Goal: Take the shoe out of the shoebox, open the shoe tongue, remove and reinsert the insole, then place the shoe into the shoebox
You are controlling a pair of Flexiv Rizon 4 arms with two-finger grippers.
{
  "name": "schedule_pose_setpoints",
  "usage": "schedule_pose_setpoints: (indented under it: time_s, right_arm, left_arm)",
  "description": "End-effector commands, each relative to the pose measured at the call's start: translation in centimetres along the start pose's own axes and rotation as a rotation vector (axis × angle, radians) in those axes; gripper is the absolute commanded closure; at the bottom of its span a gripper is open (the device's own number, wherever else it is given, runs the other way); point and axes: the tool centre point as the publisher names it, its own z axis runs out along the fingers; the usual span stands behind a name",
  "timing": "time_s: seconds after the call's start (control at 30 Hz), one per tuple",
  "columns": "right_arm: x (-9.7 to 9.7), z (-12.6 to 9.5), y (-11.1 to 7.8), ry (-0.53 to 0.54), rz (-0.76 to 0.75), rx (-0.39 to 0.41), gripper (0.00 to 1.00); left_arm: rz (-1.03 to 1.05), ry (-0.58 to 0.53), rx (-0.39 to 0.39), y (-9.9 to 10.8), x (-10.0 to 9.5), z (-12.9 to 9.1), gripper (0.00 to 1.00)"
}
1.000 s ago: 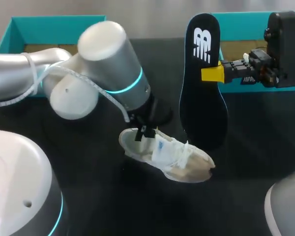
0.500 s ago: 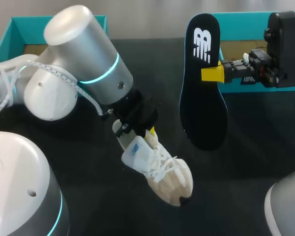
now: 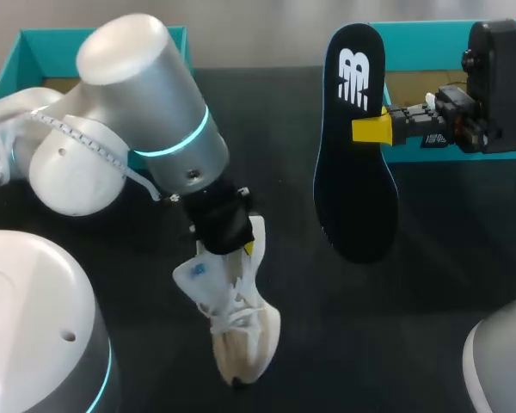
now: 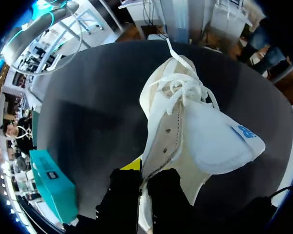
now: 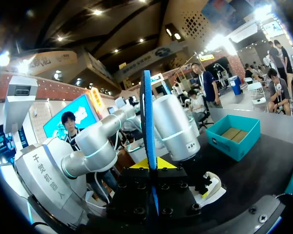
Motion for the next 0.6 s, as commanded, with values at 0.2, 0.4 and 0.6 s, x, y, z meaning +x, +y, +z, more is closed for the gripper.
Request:
schedule_pose_setpoints:
  time_s: [0.2, 0.4, 0.6]
  right_arm:
    - [-0.4, 0.4, 0.5, 0.004, 0.002, 0.008, 1.0]
    - [-0.4, 0.4, 0.5, 0.004, 0.002, 0.008, 1.0]
    - [-0.4, 0.4, 0.5, 0.004, 0.002, 0.008, 1.0]
  left_arm:
    - [0.237, 0.194, -0.051, -0.7, -0.1, 1.4, 1.0]
    - [0.2, 0.235, -0.027, -0.9, 0.4, 3.2, 1.0]
    - [0.131, 0.245, -0.015, -0.5, 0.5, 4.1, 1.0]
